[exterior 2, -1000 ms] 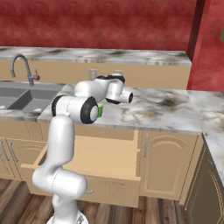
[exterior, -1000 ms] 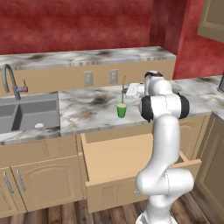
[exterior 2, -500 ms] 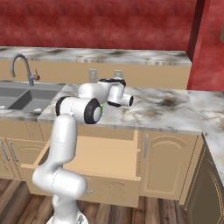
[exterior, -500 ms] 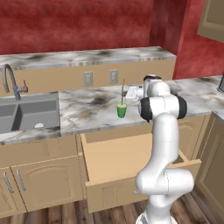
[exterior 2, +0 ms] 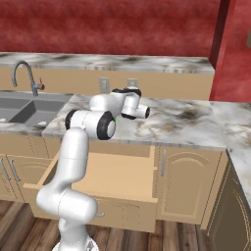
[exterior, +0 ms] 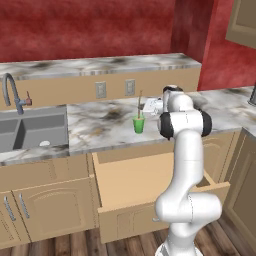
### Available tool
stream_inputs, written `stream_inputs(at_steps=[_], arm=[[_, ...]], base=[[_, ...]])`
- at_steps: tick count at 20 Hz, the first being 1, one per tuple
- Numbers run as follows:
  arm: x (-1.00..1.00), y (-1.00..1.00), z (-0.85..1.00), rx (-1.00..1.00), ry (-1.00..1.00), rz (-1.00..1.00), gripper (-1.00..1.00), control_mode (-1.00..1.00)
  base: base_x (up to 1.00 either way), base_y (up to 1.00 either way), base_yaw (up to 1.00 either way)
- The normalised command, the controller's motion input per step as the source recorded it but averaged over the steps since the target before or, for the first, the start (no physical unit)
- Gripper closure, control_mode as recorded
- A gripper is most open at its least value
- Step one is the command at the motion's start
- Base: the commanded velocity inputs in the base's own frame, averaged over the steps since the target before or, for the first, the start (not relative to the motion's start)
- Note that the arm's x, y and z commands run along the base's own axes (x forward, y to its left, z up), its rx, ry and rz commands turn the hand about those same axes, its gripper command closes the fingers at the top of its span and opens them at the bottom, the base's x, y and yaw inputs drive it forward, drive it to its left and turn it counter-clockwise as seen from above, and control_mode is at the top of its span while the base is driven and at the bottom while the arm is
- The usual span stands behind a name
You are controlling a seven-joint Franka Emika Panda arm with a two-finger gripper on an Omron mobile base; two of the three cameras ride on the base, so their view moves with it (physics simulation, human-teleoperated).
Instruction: Pick up the straw from the right drawer and put it inside the smoothie cup.
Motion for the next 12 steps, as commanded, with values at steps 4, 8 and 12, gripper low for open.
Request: stream_inputs(at_steps=[4,8,12], arm=[[-0.09,0.00,0.00,0.00,0.00,0.00,1.00,-1.00],[-0.41,0.00,0.00,-0.01,0.00,0.00,1.00,-1.00],[-0.36,0.01,0.00,-0.03,0.00,0.00,1.00,-1.00]], base=[[0.00,0.00,0.00],[0.00,0.00,0.00],[0.00,0.00,0.00]])
